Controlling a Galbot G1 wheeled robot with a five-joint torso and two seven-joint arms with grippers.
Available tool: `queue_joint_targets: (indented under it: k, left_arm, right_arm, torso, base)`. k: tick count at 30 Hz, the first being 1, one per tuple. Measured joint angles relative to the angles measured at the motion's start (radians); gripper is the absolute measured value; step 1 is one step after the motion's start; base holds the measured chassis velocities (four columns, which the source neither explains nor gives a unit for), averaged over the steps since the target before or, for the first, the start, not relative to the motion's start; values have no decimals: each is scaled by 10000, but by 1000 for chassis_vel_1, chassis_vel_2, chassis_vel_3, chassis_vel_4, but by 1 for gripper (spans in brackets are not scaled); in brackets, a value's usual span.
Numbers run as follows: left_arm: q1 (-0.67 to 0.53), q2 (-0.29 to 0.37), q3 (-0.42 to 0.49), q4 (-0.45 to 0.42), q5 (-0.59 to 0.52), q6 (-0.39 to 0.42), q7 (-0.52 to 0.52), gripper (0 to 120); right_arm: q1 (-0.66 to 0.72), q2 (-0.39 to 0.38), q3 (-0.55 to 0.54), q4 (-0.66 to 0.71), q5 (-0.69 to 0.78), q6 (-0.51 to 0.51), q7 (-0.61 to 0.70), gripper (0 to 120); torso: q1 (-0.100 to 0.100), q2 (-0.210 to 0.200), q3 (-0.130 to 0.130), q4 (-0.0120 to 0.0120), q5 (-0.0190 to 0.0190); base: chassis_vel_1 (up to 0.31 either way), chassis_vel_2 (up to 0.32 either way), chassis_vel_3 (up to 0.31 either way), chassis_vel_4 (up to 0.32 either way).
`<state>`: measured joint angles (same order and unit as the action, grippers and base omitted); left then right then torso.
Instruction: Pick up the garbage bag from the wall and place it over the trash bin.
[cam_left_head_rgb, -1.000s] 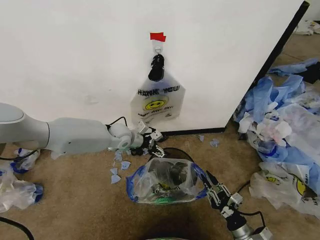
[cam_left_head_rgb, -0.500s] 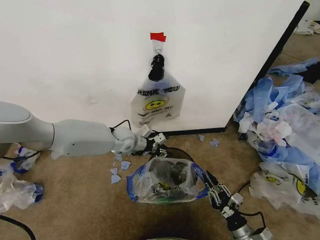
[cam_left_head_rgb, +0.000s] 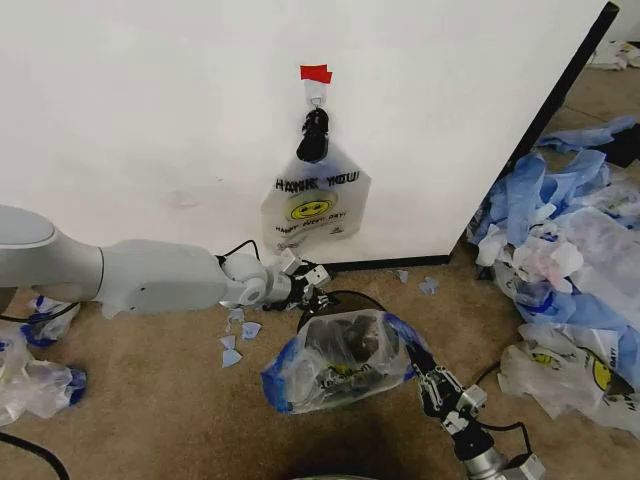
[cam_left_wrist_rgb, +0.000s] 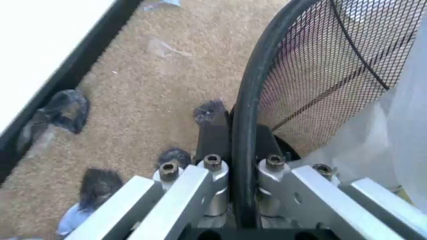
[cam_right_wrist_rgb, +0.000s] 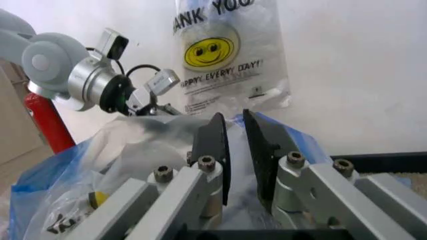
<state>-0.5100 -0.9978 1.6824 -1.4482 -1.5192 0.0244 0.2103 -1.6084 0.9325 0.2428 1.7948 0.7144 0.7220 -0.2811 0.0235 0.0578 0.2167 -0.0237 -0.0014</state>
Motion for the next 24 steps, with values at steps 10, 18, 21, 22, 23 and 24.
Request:
queue_joint_targets:
  k: [10, 18, 21, 22, 23, 24]
  left_arm:
    - [-178, 776, -277, -411, -404, 256, -622, 0]
    - [-106, 1693, -774, -1206, -1519, 592, -1880, 0]
    - [98, 1920, -1100, -1510, -1988, 655, -2480, 0]
    - [141, 1955, -1166, -1560, -2059, 661, -2569, 0]
    - [351, 2118, -1474, -1811, -2354, 689, -3020, 0]
    - [517, 2233, -1707, -2013, -2556, 720, -3416, 0]
  right_arm:
    - [23, -155, -52, 168, 16, -75, 55, 10]
    - [237, -438, -161, 235, 107, -145, 96, 10]
    - [286, -501, -203, 237, 127, -165, 97, 10]
    - [294, -511, -211, 237, 129, -168, 97, 10]
    - [315, -544, -237, 237, 134, -177, 96, 10]
    - [325, -567, -245, 238, 139, -185, 96, 10]
  torso:
    - [0, 0, 0, -1, 0]
    - [0, 0, 0, 3, 2]
    - [0, 0, 0, 2, 0]
    - [0, 0, 0, 0, -1]
    - [0, 0, 0, 0, -1]
    - [0, 0, 0, -1, 0]
  base:
    - [0, 0, 0, 0]
    - [0, 0, 0, 0]
    - [0, 0, 0, 0]
    - [0, 0, 0, 0]
    - [0, 0, 0, 0]
    - [0, 0, 0, 0]
